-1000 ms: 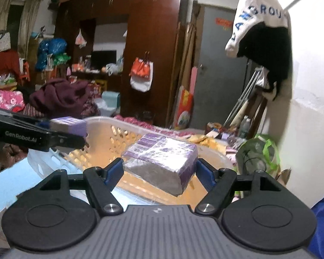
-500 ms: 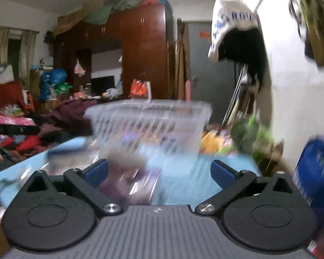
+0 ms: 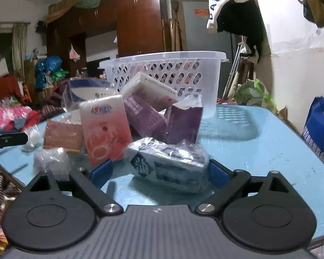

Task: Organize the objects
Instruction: 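Grasp clear bag with left tool while right tool grasps plastic-wrapped blue-white box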

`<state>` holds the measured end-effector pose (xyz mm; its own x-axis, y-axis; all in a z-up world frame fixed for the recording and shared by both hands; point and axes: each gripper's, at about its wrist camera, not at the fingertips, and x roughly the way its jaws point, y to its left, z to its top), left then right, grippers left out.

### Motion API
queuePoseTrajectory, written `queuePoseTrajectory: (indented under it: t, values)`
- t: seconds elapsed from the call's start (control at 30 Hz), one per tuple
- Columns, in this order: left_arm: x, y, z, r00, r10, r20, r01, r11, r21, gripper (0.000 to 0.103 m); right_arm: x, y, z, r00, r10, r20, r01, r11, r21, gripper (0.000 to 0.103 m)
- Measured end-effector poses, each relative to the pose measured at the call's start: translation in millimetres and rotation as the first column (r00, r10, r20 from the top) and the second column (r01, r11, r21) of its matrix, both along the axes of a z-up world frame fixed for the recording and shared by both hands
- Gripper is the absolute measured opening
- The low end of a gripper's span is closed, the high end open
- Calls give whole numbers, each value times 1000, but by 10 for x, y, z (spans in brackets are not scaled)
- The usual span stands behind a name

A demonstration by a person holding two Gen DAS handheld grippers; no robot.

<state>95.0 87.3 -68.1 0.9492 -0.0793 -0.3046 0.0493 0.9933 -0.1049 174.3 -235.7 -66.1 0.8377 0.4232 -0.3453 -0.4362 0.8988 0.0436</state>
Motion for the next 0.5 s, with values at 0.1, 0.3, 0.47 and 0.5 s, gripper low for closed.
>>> queuePoseTrajectory:
  t: [0.1, 0.3, 0.47, 0.5]
  values:
    - [44, -8, -42, 1000, 18, 1, -18, 1000, 12, 101, -14, 4, -22, 1000, -15, 18, 15, 1000, -17, 83]
    - [88, -88, -115, 998, 64, 8, -65, 992, 111, 55, -8, -72, -29, 999, -1, 35, 1, 1000, 3, 77]
    - [35, -26, -95, 997, 71, 25, -73, 994, 87, 54, -39, -175, 0, 998, -2, 60, 0, 999, 42, 76]
    - [12, -16, -81, 997, 75, 34, -77, 993, 85, 54, -48, -203, 11, 998, -6, 65, 3, 999, 46, 76]
